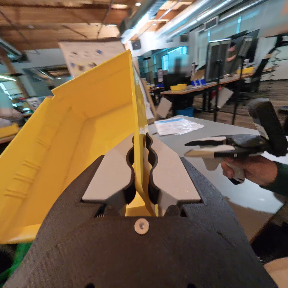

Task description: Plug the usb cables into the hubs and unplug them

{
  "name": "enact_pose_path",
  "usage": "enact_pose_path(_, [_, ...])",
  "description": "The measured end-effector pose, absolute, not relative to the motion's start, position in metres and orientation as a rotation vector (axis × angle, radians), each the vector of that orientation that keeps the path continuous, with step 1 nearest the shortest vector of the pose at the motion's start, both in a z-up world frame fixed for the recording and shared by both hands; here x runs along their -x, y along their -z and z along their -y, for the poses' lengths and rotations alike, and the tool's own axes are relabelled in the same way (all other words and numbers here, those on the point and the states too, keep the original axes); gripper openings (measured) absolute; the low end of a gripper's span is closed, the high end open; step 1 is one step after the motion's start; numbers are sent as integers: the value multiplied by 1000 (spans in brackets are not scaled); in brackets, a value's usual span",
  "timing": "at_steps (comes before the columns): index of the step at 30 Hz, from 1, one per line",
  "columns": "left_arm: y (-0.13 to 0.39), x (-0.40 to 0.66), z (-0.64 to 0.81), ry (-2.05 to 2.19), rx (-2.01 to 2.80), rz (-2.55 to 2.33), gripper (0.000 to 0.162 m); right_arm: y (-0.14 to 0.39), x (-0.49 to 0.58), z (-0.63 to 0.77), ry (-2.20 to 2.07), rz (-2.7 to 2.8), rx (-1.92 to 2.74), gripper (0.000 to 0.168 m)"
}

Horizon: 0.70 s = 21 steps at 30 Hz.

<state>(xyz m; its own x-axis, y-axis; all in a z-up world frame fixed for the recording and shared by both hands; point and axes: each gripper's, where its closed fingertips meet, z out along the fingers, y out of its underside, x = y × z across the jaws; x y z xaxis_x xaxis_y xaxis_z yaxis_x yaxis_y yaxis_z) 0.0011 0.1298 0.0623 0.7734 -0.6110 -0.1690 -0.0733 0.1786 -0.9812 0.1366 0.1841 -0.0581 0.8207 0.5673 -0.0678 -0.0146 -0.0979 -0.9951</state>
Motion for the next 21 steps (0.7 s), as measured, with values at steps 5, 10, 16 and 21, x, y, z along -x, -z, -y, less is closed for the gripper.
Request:
enact_pose_path(5, [14,-81,-125,522,1440,-705,5,44,-184,-158,-811,313,1548,40])
enact_pose_path(10, [72,-111,-124,483,1506,-837,5,74,-178,-152,-781,344,1678,48])
enact_pose_path(16, [97,-137,-130,481,1507,-953,5,96,-167,-130,-723,389,1776,65])
enact_pose_path(21, [120,-172,-123,492,1539,-1106,4,110,-182,-116,-674,349,1846,74])
